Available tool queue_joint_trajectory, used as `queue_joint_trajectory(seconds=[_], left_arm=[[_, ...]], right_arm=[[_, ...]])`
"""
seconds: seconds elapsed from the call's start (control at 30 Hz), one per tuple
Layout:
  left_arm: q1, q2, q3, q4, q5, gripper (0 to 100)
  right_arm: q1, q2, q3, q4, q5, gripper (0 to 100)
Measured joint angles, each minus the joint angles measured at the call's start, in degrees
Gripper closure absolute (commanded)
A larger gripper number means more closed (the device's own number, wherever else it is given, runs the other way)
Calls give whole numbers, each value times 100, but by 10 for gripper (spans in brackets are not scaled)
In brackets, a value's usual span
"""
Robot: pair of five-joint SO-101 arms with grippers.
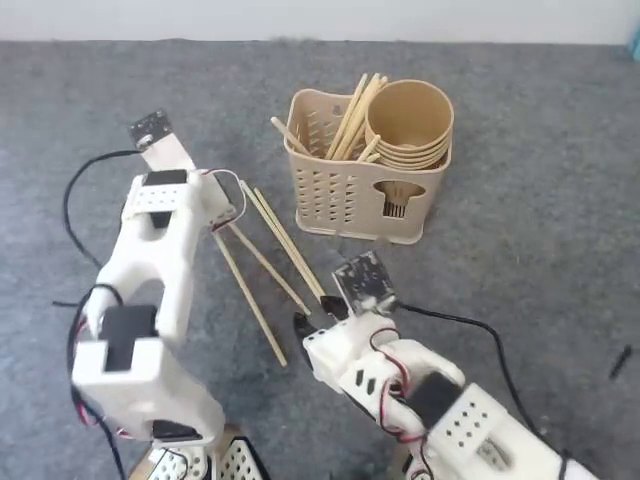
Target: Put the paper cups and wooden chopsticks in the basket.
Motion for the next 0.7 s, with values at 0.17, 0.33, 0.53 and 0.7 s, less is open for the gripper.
queue_joint_trajectory(seconds=[0.17,0.33,0.53,0.7], left_arm=[[18,-844,598,-308,-264,987],[-9,-1301,774,-325,-448,987],[-659,-1415,774,-325,-941,987],[-1240,-1415,774,-519,-967,987]], right_arm=[[-9,1477,-545,-466,0,834],[-9,3015,-888,-1565,0,834],[141,4835,-1969,-1899,0,834],[334,6180,-2954,-1908,299,834]])
